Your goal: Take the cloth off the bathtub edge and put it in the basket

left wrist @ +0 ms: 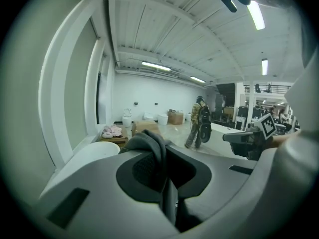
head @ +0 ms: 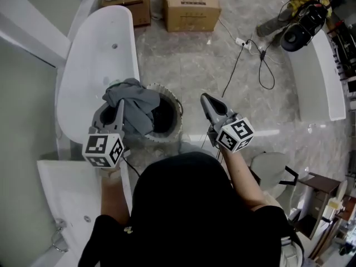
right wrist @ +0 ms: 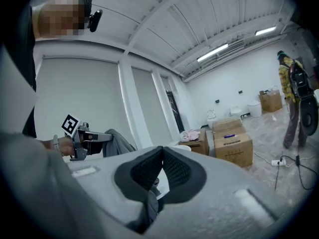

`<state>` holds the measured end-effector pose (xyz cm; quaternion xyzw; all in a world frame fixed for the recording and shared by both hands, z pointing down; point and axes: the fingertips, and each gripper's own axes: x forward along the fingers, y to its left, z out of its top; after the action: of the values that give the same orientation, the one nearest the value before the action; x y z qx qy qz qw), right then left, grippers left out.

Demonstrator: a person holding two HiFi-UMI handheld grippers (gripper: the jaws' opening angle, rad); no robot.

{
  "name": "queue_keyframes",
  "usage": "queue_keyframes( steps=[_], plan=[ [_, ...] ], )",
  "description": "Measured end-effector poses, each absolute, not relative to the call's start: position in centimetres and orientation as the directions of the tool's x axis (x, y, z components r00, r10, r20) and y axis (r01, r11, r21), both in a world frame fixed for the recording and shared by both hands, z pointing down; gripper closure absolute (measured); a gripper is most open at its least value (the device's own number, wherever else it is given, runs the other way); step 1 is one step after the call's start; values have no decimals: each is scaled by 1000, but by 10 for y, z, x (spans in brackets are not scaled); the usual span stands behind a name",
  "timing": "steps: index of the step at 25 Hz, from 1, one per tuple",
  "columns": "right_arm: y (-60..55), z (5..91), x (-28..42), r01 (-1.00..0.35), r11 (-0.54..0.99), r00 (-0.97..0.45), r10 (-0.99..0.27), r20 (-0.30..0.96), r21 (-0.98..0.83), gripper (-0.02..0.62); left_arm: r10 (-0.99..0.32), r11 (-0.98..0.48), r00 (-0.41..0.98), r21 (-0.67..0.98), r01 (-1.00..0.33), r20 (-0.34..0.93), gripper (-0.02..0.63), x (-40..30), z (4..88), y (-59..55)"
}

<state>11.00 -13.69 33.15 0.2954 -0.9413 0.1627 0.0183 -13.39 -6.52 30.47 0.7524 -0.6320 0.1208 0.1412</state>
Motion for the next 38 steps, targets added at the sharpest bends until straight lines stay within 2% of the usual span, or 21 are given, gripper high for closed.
queue_keyframes(
  steps=[11, 22, 30, 38],
  plan=[
    [-137, 338, 202, -701, 645, -703, -697, 142, -305, 598, -850, -366, 370, 84, -927, 375, 566, -42, 317, -119],
    [-142, 341, 259, -783, 542, -600, -787, 144, -305, 598, -774, -514, 519, 119, -850, 364, 566, 32, 323, -161],
    [-144, 346, 278, -802, 510, -572, -806, 154, -309, 598, -751, -533, 537, 127, -836, 385, 566, 47, 334, -167],
    [-148, 354, 264, -784, 529, -598, -784, 168, -326, 598, -737, -515, 522, 143, -845, 429, 566, 39, 355, -158]
  ],
)
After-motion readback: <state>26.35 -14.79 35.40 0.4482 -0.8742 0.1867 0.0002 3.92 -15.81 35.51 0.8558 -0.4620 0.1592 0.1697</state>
